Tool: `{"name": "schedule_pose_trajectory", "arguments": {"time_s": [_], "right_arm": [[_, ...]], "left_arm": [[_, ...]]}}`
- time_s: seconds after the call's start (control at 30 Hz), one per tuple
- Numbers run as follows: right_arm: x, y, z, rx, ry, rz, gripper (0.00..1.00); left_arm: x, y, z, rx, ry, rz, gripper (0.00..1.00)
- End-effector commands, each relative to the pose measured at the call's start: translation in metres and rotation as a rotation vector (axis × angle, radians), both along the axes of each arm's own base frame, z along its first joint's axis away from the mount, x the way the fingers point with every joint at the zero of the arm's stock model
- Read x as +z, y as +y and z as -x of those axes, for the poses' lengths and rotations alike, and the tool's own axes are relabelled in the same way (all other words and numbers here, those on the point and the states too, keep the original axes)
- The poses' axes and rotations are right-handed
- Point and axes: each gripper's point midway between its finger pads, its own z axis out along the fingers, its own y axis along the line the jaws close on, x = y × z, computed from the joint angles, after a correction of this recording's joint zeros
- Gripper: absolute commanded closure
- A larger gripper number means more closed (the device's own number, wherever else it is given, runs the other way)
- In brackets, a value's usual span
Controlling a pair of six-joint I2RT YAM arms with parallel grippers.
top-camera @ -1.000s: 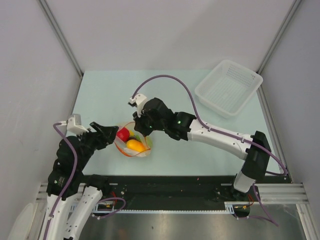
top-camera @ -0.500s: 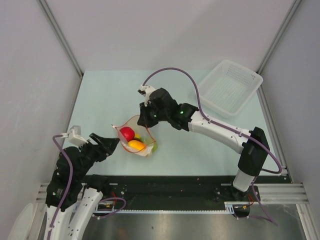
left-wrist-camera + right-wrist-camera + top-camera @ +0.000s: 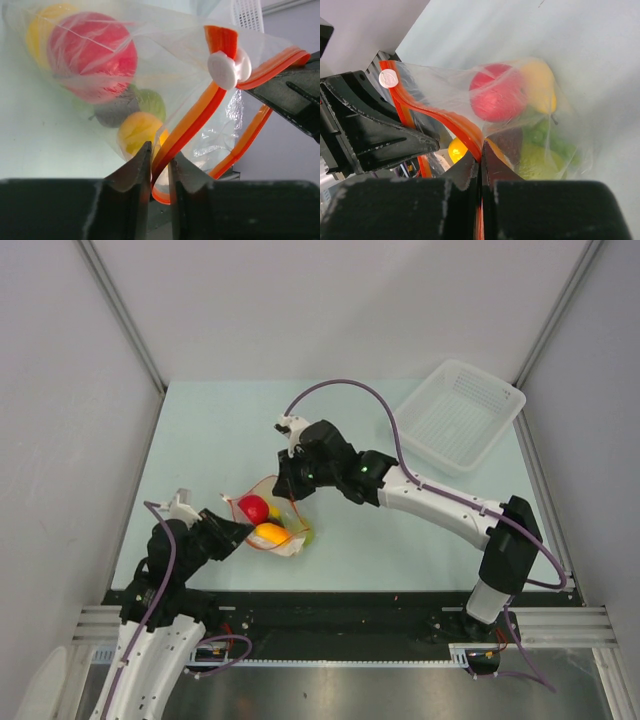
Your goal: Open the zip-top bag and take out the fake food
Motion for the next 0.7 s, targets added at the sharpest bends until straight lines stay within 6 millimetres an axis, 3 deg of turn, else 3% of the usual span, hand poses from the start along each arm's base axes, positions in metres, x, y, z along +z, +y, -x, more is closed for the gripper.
{"name": "schedule_pose_trajectory", "arguments": {"time_s": [0.0, 0.07, 0.13, 0.23, 0.3, 0.33, 0.43, 0.53, 0.6, 0.67], "right_arm": [[0.037, -0.001, 0.0, -0.001, -0.045, -0.096, 1.0], [0.037, -0.001, 0.001, 0.008, -0.038, -0.098, 1.0], [0.041, -0.003, 0.002, 0.008, -0.041, -0.102, 1.0], [0.042, -0.006, 0.003, 0.019, -0.045, -0.103, 1.0], [0.043, -0.006, 0.004, 0.027, -0.043, -0.105, 1.0], [0.044, -0.005, 0.007, 0.042, -0.037, -0.111, 1.0], [0.046, -0.001, 0.016, 0.092, -0.012, -0.141, 1.0], [0.04, 0.0, 0.022, 0.112, 0.016, -0.151, 1.0], [0.037, -0.005, 0.021, 0.101, 0.017, -0.144, 1.0], [0.014, -0.016, 0.02, 0.073, 0.046, -0.106, 1.0]], "left_arm": [[0.024, 0.002, -0.01, 0.012, -0.105, -0.006, 0.87], [0.035, 0.004, -0.01, 0.008, -0.14, -0.021, 1.0], [0.046, 0.009, -0.011, 0.016, -0.176, -0.066, 1.0], [0.09, 0.022, -0.01, 0.052, -0.289, -0.13, 1.0], [0.103, 0.027, -0.008, 0.065, -0.307, -0.157, 1.0], [0.119, 0.029, -0.008, 0.065, -0.333, -0.172, 1.0], [0.135, 0.027, -0.011, 0.042, -0.342, -0.205, 1.0], [0.14, 0.017, -0.021, -0.006, -0.355, -0.201, 1.0], [0.126, 0.002, -0.03, -0.079, -0.295, -0.179, 1.0], [0.102, -0.011, -0.042, -0.134, -0.236, -0.153, 1.0]]}}
